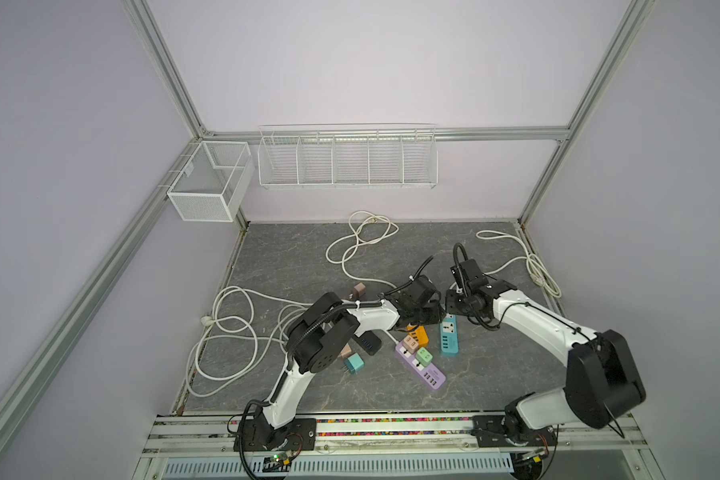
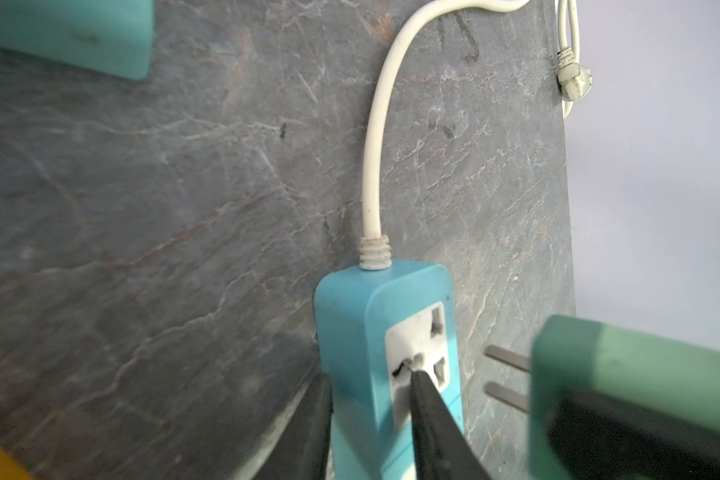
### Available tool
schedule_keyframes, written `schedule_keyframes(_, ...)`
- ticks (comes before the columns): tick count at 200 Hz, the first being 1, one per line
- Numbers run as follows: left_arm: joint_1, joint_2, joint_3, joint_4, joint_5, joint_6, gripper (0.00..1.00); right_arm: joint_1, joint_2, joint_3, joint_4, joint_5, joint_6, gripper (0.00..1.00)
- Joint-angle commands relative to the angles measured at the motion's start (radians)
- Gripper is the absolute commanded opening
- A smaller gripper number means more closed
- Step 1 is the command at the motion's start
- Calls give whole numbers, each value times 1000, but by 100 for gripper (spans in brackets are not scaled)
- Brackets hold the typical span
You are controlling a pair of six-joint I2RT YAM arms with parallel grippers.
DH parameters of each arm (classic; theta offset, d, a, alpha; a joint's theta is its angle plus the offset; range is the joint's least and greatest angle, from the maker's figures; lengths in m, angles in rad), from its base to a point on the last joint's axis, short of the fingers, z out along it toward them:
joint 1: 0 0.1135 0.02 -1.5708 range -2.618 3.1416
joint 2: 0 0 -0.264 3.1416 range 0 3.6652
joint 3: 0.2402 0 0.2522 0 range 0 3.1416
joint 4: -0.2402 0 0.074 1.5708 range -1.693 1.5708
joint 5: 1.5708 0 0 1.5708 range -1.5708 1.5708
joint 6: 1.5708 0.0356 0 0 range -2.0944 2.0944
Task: Pull the plug off the socket
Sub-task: 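Pull the light-green adapter up from the teal strip with the right gripper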
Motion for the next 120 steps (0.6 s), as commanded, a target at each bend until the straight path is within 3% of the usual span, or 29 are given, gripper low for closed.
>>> schedule_keyframes(1, -8, 1, 2, -113, -24, 23, 33, -26, -56, -27, -26, -47, -9, 25)
schedule_keyframes(58, 3, -89, 74, -178, -77, 101, 34, -62, -177, -65, -16, -108, -17, 25)
schedule_keyframes(120, 44, -260, -66, -148, -119, 118, 35, -67, -265, -139, 66, -169, 42, 28)
